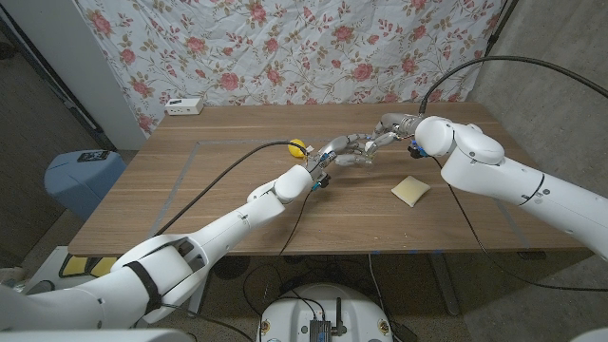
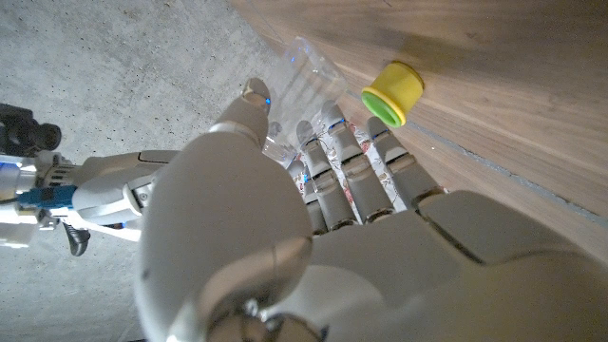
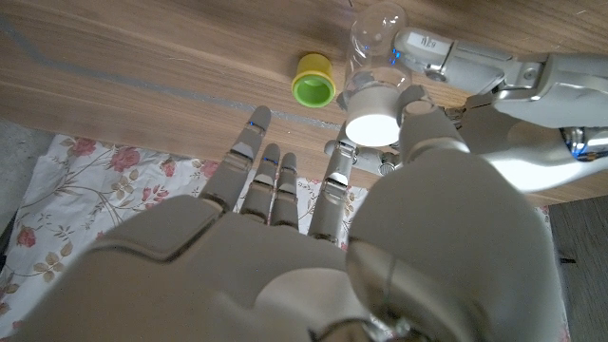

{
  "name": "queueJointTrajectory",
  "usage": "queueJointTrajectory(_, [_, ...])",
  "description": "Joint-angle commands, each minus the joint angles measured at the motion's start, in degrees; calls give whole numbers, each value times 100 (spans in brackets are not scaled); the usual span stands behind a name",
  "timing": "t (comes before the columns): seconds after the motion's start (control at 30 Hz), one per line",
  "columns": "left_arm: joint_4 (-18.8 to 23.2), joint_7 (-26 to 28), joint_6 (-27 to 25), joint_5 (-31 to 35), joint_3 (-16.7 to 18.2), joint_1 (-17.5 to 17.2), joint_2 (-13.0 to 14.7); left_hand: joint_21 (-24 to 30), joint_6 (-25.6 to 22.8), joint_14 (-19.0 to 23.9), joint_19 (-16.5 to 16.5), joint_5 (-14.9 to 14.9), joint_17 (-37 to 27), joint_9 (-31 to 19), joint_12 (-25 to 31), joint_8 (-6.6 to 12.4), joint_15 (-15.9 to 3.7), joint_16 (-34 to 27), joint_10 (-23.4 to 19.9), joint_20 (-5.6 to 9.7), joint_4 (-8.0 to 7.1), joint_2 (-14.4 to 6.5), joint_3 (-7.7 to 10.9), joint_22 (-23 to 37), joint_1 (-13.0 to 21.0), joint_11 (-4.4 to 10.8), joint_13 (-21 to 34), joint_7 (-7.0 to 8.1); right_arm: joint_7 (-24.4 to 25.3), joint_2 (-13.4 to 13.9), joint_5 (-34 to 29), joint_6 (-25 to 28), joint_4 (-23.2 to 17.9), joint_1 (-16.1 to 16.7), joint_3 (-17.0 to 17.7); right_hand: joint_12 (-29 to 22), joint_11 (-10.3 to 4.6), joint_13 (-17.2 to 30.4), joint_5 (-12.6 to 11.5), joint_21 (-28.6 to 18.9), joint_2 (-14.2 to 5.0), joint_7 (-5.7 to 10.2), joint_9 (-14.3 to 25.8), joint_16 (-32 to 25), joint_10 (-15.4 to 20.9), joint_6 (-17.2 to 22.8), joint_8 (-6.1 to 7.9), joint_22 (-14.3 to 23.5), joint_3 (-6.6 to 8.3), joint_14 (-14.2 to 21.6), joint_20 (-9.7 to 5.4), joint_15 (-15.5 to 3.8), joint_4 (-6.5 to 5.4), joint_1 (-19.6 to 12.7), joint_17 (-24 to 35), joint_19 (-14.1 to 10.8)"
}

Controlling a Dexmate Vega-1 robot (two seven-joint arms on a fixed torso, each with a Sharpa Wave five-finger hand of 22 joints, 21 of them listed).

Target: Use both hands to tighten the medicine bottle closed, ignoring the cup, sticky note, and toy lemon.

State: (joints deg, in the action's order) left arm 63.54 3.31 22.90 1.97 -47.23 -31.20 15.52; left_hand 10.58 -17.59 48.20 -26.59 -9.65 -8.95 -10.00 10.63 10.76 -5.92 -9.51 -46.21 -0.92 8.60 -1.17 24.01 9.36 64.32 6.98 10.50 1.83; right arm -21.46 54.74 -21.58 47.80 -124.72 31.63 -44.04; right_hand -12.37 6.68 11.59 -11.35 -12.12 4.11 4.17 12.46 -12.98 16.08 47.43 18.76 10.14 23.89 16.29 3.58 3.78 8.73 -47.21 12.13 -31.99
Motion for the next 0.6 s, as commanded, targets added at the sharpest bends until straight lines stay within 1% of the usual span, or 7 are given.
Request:
queueJointTrajectory(0.03, [-54,-29,24,-20,5,24,-15,3,-32,60,20,-49,-13,-14,35,-6,-419,-29,-165,12,-1,-28,30,13,10,124,26,41,221,-51,122,-17,81,59,44,-54,-37,15,17,-35,-2,25,5,-55,114,163,66,5,-11,106,-9,-28,-70,112,28,-89])
queueJointTrajectory(0.1, [-81,-35,42,-27,5,34,-23,1,-28,64,24,-49,-14,-14,32,-8,-416,-31,-155,13,-3,-31,34,13,7,124,26,44,261,-57,142,-25,95,69,50,-60,-42,12,16,-43,-1,4,0,-59,156,225,78,5,-27,126,-28,-37,-94,168,32,-121])
queueJointTrajectory(0.13, [-91,-32,49,-26,4,37,-27,2,-28,64,24,-49,-14,-14,33,-8,-414,-31,-157,10,-4,-31,35,13,5,122,27,46,283,-65,156,-23,102,76,55,-64,-69,11,16,-44,-15,-4,-2,-65,182,251,82,6,-37,140,-30,-48,-116,205,36,-133])
queueJointTrajectory(0.27, [-109,-36,57,-32,5,45,-32,0,-27,73,27,-49,-15,-13,33,-8,-416,-34,-157,8,-7,-37,44,13,-1,111,27,57,318,-80,171,1,117,66,26,-76,-68,7,19,-47,-19,-9,-8,-82,255,355,105,7,-77,191,-33,-51,-156,301,40,-163])
queueJointTrajectory(0.6, [-182,-66,93,-57,4,77,-53,1,-33,79,27,-48,-15,-13,30,-6,-403,-35,-147,11,-9,-32,59,13,-19,129,27,64,357,-88,75,159,115,-1,-115,-81,-91,1,18,-44,-4,-13,-20,-92,341,518,139,9,-148,239,-36,-84,-208,449,43,-190])
